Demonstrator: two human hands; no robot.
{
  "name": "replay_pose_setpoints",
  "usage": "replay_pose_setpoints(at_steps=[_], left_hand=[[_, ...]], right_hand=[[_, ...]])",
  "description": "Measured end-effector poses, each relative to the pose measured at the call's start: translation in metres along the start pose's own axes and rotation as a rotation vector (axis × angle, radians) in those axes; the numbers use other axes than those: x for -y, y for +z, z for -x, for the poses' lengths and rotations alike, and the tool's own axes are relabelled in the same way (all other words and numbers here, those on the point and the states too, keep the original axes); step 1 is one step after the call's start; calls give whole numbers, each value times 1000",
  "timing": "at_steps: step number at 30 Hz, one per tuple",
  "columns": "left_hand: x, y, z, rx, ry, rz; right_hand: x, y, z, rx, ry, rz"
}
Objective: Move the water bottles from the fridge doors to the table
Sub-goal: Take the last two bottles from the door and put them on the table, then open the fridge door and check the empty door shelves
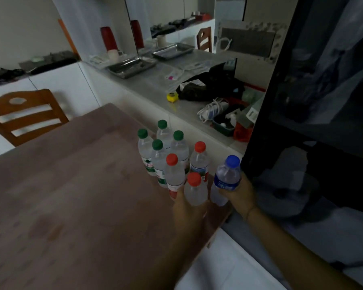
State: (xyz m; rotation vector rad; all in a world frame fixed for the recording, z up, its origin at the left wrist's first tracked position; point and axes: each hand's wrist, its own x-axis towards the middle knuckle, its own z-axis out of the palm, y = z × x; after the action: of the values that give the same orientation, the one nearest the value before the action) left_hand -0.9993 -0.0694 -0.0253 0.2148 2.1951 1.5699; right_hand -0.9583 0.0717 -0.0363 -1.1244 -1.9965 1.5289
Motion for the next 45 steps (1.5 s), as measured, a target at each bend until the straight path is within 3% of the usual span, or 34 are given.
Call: replay_pose_setpoints(at_steps=[9, 21, 30, 33, 39, 45], left_hand=[[13, 19, -22, -123, -39, -10], [18, 16, -14, 5, 73, -61], [72, 12, 11, 5, 279, -203], [57, 0, 46, 136, 328, -100], [27, -6, 113, 444, 394, -283], [-5, 19, 195, 678, 595, -354]], right_hand=[[-13, 11, -22, 145, 23, -77], [-11, -2, -4, 171, -5, -76], [-27, -47, 95, -173, -75, -20], [-33, -56, 143, -273, -87, -4], [-33, -71, 243, -459, -64, 27], [-30, -114, 344, -764, -69, 193]])
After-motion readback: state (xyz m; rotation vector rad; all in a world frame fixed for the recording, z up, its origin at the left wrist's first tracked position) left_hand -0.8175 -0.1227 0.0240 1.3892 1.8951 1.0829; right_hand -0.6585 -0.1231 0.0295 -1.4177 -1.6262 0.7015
